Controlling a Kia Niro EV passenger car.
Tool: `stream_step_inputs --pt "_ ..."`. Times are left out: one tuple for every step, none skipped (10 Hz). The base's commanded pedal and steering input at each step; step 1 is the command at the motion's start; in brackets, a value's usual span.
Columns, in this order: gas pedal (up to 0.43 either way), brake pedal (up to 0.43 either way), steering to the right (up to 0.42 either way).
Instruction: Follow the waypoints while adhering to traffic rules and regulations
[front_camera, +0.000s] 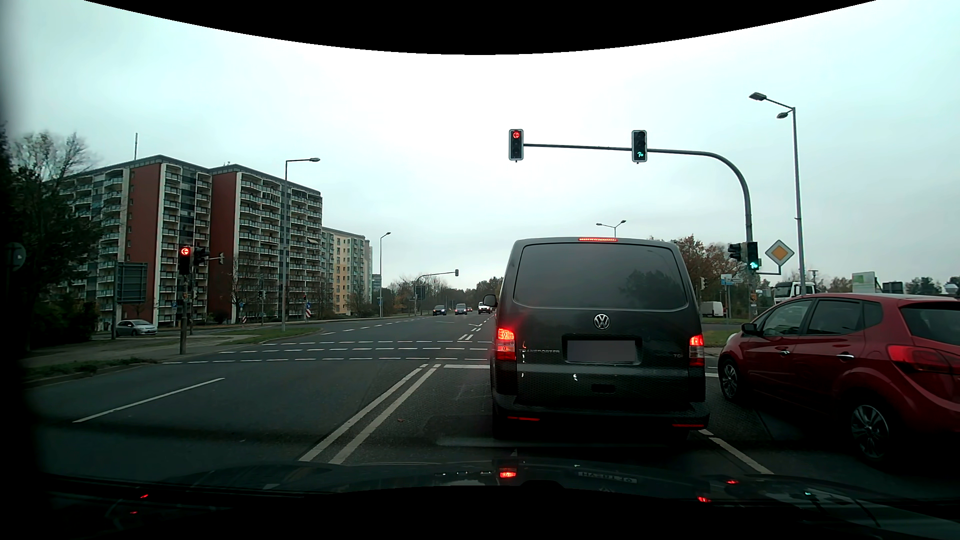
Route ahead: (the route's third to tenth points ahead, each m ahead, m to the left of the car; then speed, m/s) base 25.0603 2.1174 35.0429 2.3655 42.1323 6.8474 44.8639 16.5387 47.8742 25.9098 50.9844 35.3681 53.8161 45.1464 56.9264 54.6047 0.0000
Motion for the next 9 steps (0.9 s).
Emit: stream_step_inputs --pt "0.0 0.378 -0.006" --pt "0.0 0.384 -0.006" --pt "0.0 0.372 -0.006" --pt "0.0 0.372 -0.006" --pt "0.0 0.372 -0.006" --pt "0.0 0.378 -0.006" --pt "0.0 0.366 -0.006" --pt "0.0 0.372 -0.006" --pt "0.0 0.378 -0.006"
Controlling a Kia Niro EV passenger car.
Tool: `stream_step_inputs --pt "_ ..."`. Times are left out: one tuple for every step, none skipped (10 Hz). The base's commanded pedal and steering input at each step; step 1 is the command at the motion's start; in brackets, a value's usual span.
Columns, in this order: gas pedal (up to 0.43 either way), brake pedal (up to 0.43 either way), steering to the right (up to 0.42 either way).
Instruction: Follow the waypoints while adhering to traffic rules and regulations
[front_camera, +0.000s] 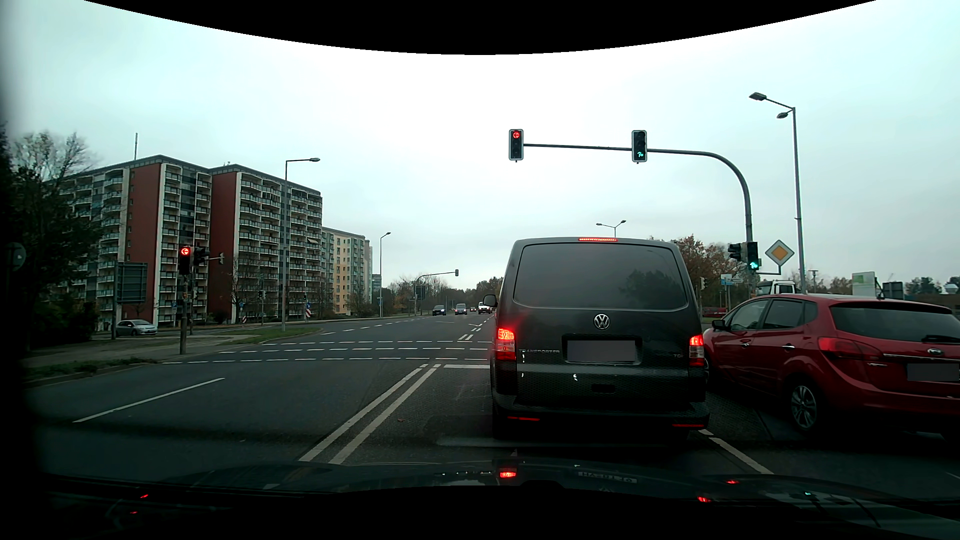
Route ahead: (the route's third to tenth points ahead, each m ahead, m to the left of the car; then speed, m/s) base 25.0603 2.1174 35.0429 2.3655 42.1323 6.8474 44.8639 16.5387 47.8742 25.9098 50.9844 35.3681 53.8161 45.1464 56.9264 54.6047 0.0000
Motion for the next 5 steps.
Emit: stream_step_inputs --pt "0.0 0.372 -0.006" --pt "0.0 0.372 -0.006" --pt "0.0 0.372 -0.006" --pt "0.0 0.372 -0.006" --pt "0.0 0.378 -0.006"
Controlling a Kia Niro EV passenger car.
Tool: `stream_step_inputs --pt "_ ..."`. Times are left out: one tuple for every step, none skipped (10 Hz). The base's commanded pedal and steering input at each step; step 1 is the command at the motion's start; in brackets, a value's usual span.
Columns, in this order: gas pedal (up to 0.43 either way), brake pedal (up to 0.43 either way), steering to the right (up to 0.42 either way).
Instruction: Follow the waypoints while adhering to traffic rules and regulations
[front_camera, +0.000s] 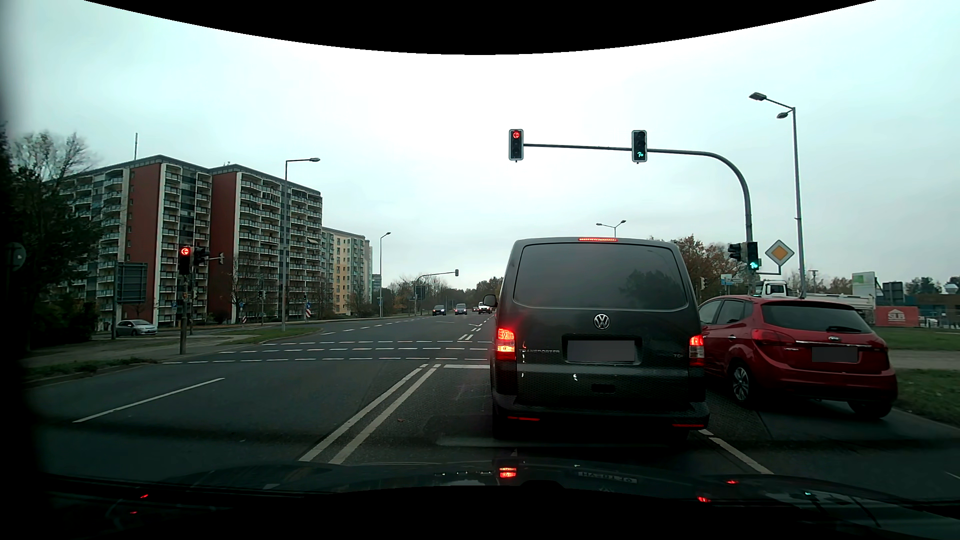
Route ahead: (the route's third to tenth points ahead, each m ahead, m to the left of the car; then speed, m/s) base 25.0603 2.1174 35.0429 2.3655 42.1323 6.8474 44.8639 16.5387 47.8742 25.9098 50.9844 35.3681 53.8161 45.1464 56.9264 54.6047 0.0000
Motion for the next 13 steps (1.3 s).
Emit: stream_step_inputs --pt "0.0 0.372 -0.006" --pt "0.0 0.372 -0.006" --pt "0.0 0.372 -0.006" --pt "0.0 0.372 -0.006" --pt "0.0 0.378 -0.006" --pt "0.0 0.372 -0.006" --pt "0.0 0.372 -0.006" --pt "0.0 0.378 -0.006" --pt "0.0 0.372 -0.006" --pt "0.0 0.378 -0.006" --pt "0.0 0.372 -0.006" --pt "0.0 0.372 -0.006" --pt "0.0 0.372 -0.006"
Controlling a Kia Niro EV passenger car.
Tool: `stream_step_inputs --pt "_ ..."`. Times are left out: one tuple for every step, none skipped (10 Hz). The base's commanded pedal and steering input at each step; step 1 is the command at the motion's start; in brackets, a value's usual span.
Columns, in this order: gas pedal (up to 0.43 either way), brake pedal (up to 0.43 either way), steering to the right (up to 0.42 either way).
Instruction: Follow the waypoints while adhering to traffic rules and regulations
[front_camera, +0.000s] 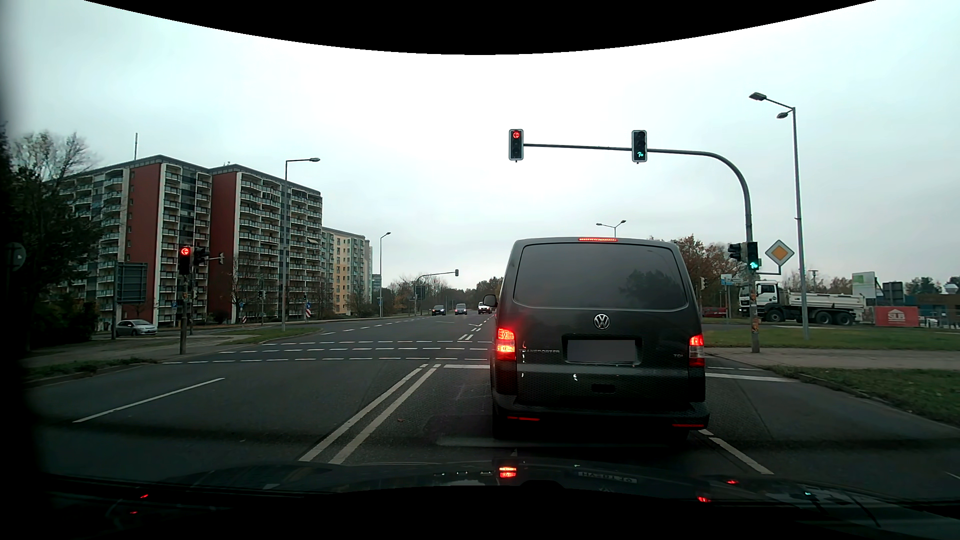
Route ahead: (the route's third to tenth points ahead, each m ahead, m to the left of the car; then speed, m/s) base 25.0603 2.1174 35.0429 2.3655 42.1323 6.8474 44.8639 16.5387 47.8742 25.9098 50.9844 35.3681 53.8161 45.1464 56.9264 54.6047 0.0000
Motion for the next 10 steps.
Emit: stream_step_inputs --pt "0.0 0.372 -0.006" --pt "0.0 0.372 -0.006" --pt "0.0 0.372 -0.006" --pt "0.0 0.378 -0.006" --pt "0.0 0.372 -0.006" --pt "0.0 0.372 -0.006" --pt "0.0 0.372 -0.006" --pt "0.0 0.378 -0.006" --pt "0.0 0.372 -0.006" --pt "0.0 0.372 -0.006"
